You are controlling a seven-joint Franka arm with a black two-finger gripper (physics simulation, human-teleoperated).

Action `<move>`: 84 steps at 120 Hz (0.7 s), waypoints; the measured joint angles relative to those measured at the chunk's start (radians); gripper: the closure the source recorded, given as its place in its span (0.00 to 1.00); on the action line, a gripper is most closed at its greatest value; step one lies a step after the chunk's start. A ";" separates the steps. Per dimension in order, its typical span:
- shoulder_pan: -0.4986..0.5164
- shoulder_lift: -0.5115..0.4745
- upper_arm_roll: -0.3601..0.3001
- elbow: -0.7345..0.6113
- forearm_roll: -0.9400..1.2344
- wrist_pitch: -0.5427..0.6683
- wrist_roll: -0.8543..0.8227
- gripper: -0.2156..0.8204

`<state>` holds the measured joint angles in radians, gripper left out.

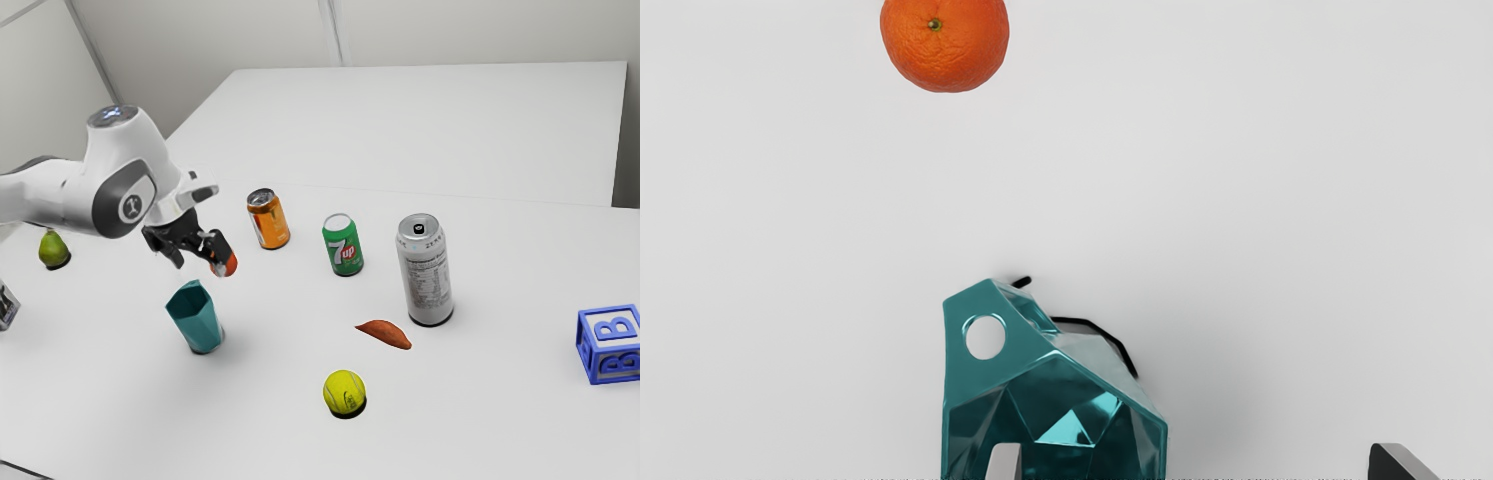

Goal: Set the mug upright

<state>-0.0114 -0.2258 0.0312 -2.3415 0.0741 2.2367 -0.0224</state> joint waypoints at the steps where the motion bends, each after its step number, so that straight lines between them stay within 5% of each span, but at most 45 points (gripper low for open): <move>1: -0.001 0.001 0.000 0.009 0.000 -0.009 0.000 0.25; 47: 0.003 0.051 -0.014 0.368 -0.064 -0.407 -0.001 0.22; 84: -0.003 0.151 -0.019 0.637 -0.070 -0.601 -0.002 0.22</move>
<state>-0.0142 -0.0750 0.0117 -1.7049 0.0037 1.6359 -0.0245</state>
